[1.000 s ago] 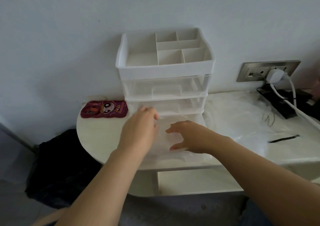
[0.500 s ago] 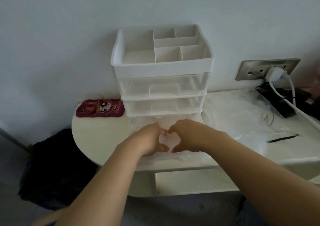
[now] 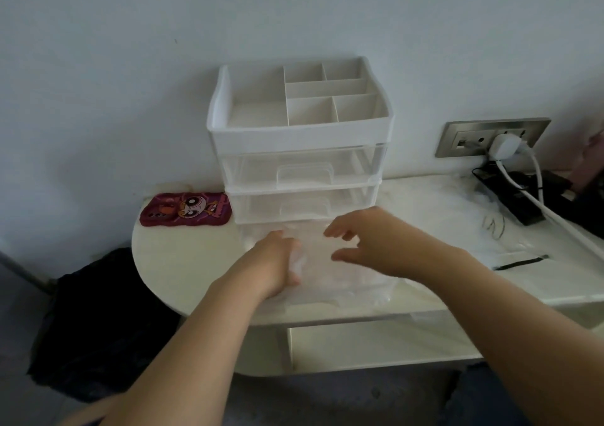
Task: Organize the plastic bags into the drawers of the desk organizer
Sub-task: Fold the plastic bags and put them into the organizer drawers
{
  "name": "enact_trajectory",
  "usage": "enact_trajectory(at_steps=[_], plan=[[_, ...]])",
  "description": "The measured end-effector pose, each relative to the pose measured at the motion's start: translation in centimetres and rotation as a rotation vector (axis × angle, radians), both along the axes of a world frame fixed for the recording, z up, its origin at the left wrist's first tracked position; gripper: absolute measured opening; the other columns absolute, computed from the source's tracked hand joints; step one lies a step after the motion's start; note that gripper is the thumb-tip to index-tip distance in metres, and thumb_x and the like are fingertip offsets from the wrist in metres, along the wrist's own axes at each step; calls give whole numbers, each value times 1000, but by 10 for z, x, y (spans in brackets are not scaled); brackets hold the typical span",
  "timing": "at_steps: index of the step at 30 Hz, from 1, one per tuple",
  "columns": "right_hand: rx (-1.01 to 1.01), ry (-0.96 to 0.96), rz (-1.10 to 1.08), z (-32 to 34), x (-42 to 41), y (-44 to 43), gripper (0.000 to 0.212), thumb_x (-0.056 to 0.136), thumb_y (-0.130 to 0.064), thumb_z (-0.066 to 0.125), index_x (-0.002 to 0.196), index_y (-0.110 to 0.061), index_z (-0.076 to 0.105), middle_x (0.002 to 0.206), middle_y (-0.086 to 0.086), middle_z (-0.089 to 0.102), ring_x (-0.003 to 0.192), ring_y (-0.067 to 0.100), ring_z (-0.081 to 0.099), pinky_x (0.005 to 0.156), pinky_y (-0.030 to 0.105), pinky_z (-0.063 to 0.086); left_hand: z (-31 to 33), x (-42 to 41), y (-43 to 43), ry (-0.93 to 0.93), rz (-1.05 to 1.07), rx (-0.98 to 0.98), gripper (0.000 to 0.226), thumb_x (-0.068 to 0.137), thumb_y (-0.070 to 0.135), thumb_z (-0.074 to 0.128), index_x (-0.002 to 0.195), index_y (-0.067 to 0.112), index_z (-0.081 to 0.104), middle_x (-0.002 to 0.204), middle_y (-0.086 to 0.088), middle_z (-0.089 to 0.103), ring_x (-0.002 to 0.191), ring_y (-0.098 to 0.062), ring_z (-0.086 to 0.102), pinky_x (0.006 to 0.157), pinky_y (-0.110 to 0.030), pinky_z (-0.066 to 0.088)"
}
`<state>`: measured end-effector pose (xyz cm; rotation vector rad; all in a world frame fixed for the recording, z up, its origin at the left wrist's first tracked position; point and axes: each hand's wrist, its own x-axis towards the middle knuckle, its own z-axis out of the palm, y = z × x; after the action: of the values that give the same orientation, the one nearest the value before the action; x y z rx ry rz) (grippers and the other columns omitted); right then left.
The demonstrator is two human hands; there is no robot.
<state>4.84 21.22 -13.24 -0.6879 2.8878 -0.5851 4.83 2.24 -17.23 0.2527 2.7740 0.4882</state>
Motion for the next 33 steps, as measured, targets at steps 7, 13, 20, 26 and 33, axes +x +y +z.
enact_trajectory(at_steps=[7, 13, 20, 26, 33], plan=[[187, -180, -301, 23, 27, 77, 19, 88, -27, 61, 76, -16, 71, 69, -4, 70, 67, 7, 65, 72, 25, 53, 16, 26, 4, 207, -33, 126, 37, 95, 22, 54, 131, 28, 52, 135, 10, 49, 120, -9, 48, 101, -27, 38], [492, -241, -365, -21, 32, 113, 42, 98, -13, 35, 139, -7, 40, 147, 9, 38, 133, 23, 38, 109, 32, 32, 14, 39, 17, 263, -24, 158, 30, 95, 30, 51, 124, 36, 55, 125, 20, 53, 111, 1, 50, 93, -27, 43], [329, -131, -376, -40, 22, 111, 30, 89, -36, 56, 118, -27, 56, 124, -3, 54, 112, 19, 51, 88, 32, 43, 14, 42, 21, 282, 11, 165, 27, 95, 30, 51, 120, 36, 57, 121, 23, 55, 108, 3, 53, 91, -28, 45], [321, -8, -454, -37, 23, 107, 24, 90, -28, 58, 112, -25, 66, 112, 1, 63, 99, 23, 61, 78, 27, 46, 11, 40, 20, 276, 10, 177, 28, 94, 30, 51, 120, 36, 57, 120, 24, 54, 106, 4, 53, 91, -27, 45], [319, 38, -432, -27, 34, 107, 25, 90, -16, 47, 92, -12, 72, 92, 7, 69, 85, 27, 64, 71, 32, 52, 14, 39, 22, 293, -1, 186, 27, 94, 29, 51, 119, 37, 57, 119, 24, 55, 104, 5, 53, 90, -27, 45]])
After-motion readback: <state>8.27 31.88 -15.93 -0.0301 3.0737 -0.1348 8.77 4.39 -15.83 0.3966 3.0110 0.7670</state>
